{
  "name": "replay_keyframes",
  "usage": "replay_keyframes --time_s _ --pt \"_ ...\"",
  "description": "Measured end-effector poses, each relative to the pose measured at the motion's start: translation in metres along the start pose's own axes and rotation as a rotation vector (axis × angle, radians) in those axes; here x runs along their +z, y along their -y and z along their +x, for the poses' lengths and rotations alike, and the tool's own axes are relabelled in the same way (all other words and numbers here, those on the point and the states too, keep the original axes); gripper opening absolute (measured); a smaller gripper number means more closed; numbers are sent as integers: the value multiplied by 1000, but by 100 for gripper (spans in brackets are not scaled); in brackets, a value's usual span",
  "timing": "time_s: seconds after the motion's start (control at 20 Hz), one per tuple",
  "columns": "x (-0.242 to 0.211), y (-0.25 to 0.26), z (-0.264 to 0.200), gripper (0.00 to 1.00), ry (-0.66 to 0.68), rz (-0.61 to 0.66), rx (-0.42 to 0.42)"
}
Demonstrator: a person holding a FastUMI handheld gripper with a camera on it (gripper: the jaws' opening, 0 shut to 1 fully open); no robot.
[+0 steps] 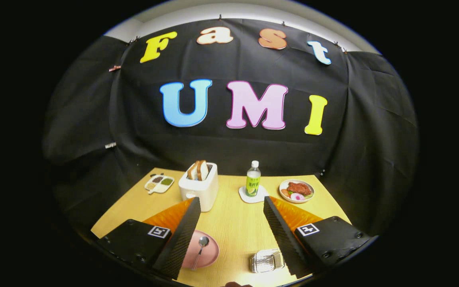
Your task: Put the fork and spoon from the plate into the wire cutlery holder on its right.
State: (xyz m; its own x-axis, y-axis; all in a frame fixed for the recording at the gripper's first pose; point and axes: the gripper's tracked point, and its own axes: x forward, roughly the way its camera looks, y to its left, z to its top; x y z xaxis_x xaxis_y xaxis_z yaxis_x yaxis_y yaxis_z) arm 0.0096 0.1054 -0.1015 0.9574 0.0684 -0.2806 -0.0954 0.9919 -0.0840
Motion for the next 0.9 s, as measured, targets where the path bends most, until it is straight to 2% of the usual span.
replay_keyframes --time_s 0.15,0.3,0.5,0.65,0.9 --pt "-34 -28 14 99 -106 -27 61" --pt "-87 -52 25 99 -271 -51 121" --pt "-154 -75 31 99 -483 -51 169" --pt "-191 -89 36 99 -590 -64 212" --pt "-245 -102 46 97 -753 -39 228"
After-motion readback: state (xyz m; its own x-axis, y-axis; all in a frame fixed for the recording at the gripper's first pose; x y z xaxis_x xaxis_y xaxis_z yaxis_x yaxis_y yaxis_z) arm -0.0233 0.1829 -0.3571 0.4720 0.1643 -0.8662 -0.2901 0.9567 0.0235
